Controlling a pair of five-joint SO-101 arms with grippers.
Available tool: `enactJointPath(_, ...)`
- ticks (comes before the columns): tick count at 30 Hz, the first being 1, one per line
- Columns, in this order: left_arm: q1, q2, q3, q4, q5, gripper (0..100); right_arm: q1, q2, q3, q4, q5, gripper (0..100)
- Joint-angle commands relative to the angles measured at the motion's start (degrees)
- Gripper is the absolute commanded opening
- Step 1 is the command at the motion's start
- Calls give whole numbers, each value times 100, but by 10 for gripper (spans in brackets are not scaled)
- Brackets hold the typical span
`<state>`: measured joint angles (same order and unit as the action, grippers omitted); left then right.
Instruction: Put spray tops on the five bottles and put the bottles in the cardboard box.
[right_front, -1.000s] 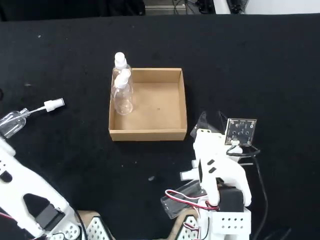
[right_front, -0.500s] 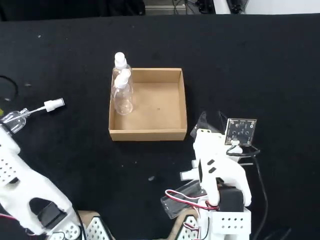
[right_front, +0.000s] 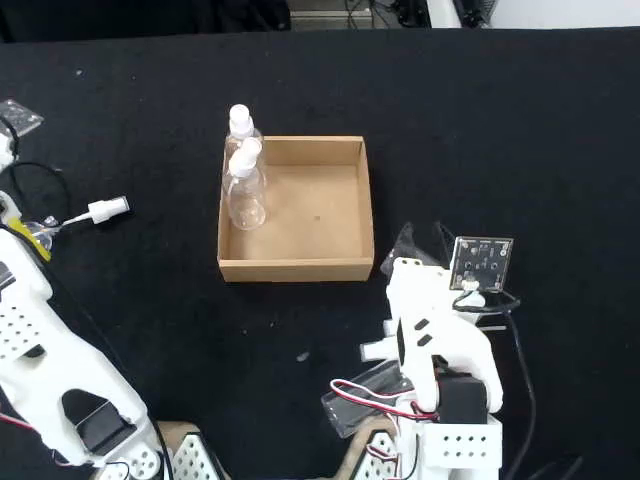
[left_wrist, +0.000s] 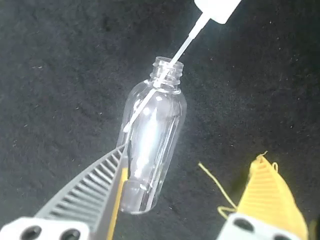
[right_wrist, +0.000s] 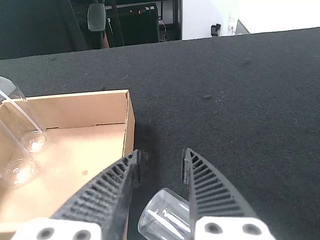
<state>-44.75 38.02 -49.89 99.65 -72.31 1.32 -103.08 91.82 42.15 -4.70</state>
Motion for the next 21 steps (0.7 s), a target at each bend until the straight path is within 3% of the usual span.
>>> enactJointPath(1, 40, 264, -312, -290, -123, 297, -62, -541, -75, -158, 53, 130)
enactJointPath(5, -84, 475, -312, -774, -88, 296, -62, -541, -66, -158, 62, 130)
enactJointPath(21, -66, 703, -251, -844, -105, 296, -62, -541, -66, -158, 62, 130)
